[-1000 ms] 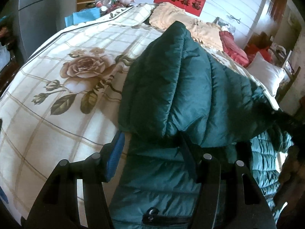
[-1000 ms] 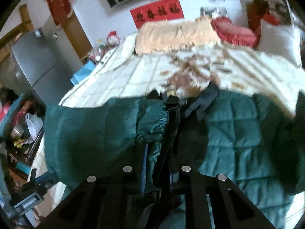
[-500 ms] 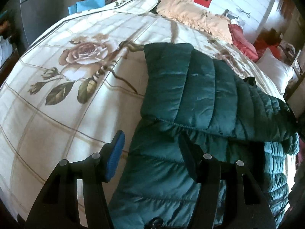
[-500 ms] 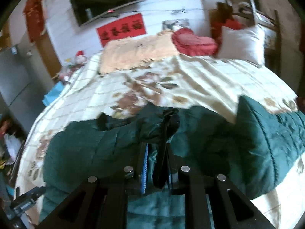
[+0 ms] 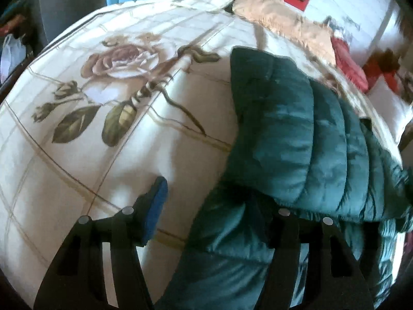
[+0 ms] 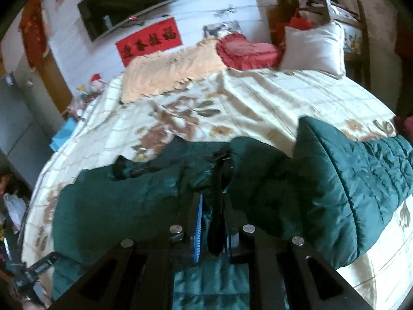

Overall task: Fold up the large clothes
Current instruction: 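Grasp the other sleeve with the right gripper and lift it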

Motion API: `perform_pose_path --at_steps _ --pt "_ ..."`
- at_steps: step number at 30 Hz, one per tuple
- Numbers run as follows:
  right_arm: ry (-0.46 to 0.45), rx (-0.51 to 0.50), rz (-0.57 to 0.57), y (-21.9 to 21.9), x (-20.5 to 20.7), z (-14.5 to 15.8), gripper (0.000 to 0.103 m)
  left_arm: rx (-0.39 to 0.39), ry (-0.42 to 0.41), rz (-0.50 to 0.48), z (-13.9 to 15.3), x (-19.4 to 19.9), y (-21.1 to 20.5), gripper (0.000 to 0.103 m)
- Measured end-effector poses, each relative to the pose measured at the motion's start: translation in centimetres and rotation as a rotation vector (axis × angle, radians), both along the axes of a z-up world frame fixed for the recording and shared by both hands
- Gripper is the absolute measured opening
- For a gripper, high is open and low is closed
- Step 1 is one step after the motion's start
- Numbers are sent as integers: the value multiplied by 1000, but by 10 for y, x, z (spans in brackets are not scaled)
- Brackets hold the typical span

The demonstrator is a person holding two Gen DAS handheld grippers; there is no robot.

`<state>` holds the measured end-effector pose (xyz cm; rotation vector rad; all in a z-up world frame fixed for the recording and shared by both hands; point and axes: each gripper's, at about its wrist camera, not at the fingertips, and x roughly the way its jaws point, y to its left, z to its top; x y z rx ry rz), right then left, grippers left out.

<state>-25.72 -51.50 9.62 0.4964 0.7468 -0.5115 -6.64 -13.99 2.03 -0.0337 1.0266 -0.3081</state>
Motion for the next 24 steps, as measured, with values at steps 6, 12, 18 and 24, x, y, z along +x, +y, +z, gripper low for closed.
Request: perform_pose_path --at_steps 6,12,18,24 --pt "108 9 -15 -9 6 -37 8 1 -18 -19 9 -4 4 66" --pt "154 -100 -12 -9 2 -27 3 5 -113 5 43 -19 15 66" --pt "92 -20 -32 -19 -15 -19 5 -51 -167 -30 72 -29 9 66" --pt "40 63 130 17 9 -4 17 -19 -156 -105 66 -14 -36 66"
